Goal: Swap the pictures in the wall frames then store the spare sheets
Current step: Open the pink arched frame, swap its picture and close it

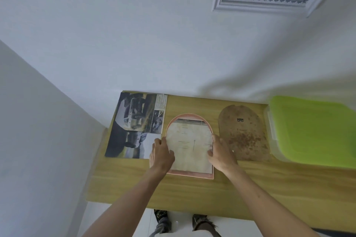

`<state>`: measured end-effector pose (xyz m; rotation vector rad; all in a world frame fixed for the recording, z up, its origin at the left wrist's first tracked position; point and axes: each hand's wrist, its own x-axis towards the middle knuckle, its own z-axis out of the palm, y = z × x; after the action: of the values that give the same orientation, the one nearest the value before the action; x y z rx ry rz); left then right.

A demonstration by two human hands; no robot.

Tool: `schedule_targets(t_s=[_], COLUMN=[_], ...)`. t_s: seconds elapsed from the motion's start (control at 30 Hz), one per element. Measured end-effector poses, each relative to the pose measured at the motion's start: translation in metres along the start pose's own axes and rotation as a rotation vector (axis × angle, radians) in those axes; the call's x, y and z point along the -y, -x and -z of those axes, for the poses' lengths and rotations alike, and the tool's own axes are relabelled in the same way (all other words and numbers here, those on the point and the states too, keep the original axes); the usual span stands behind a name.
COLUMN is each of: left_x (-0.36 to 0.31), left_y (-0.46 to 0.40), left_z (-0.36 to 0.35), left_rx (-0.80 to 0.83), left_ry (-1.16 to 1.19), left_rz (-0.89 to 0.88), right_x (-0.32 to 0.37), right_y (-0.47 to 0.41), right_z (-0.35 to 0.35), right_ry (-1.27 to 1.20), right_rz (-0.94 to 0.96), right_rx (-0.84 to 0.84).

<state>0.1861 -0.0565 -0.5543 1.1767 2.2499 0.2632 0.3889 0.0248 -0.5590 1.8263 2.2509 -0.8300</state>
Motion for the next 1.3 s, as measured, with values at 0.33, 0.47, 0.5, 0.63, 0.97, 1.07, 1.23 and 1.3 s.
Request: schedule_targets(t_s=[0.33,0.47,0.5,0.63,0.97,1.07,1.23,1.3], left_x=[0.011,0.011,0.011,0.011,0.005,0.003,0.006,0.007], left_y=[-0.003,-0.002,-0.002,-0.003,-0.001,0.0,0.003,0.004], left_z=[-0.008,-0.008,-0.008,-0.011,-0.014,-0.015,-0.013,-0.011], left_rx=[0.037,0.029,0.027,0.026,0.008,0.01,0.018,0.016], left_ry=[-0.153,-0.148,-0.144,-0.133,-0.146,-0.142,-0.065,-0.045], left_rz=[-0.137,-0.14,-0.14,-0.135,-0.119,-0.108,-0.104,-0.1], right_x=[0.012,0.019,0.019,0.021,0.031,0.027,0.025,0.025], right_y=[-0.041,-0.045,-0.048,-0.047,-0.051,-0.054,-0.04,-0.032], right_z=[0.002,-0.003,-0.004,0.001,-0.002,0.003,0.016,0.018], right_ry=[0.058,-0.225,-0.333,-0.459,-0.384,-0.64,-0.658,-0.555], right_rz=[-0.064,-0.221,-0.251,-0.288,-0.358,-0.424,-0.398,-0.365], right_rx=[0.089,0.065,0.049,0.042,0.119,0.027,-0.151,-0.231])
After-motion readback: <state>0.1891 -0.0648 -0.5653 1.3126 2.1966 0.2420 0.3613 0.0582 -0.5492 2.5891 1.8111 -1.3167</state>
